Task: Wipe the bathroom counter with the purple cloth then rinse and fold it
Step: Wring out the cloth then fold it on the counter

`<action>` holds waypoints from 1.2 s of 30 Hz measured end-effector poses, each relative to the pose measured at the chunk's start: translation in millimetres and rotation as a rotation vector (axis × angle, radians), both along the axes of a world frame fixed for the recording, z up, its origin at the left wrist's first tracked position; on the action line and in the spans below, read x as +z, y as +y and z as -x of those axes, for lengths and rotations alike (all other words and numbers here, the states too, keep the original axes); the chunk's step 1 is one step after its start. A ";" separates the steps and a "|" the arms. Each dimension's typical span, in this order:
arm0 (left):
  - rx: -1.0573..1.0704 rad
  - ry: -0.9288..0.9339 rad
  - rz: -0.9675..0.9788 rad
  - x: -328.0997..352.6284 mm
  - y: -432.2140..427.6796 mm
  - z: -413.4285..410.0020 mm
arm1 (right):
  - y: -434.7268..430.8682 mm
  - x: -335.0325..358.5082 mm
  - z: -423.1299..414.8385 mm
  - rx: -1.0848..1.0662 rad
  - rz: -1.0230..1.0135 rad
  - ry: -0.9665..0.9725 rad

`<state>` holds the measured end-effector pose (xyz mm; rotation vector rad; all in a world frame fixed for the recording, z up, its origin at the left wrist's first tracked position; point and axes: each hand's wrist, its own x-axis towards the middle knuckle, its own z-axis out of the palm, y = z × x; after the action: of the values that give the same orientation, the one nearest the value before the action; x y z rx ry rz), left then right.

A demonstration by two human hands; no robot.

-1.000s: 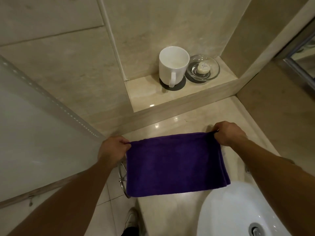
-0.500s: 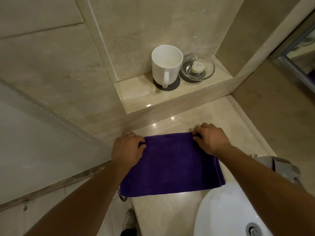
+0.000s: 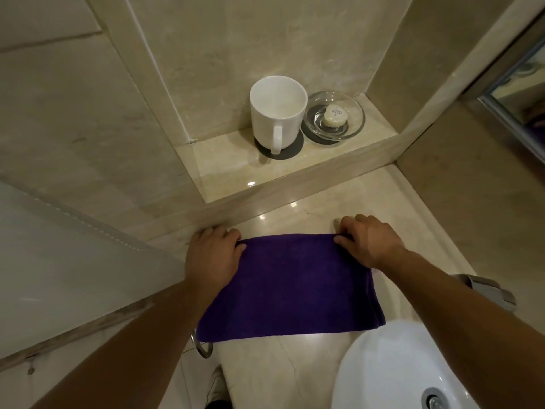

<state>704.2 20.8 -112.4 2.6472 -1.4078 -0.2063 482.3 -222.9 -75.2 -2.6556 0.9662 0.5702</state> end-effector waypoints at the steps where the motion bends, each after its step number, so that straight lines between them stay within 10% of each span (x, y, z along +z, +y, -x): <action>1: -0.022 -0.071 0.016 -0.5 2.9 1.9 | -3.3 1.7 2.8 -0.006 -0.026 -0.002; 6: -0.217 -0.112 0.231 4.8 4.8 23.1 | -8.1 1.8 14.2 -0.063 0.050 -0.087; 11: -0.223 0.009 -0.081 -2.9 -10.6 66.9 | 60.9 -3.3 3.5 0.082 0.184 -0.502; 28: 0.100 -0.008 -0.150 -18.2 29.9 52.4 | 81.9 -46.9 36.3 -0.148 0.132 -0.155; 36: -0.132 0.008 -0.158 -28.1 30.8 85.6 | 97.6 -59.0 46.8 -0.053 0.100 -0.191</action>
<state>618.5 51.6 -140.4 2.6728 -1.6283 -0.3553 435.5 -125.3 -134.2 -2.7014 1.0295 0.2562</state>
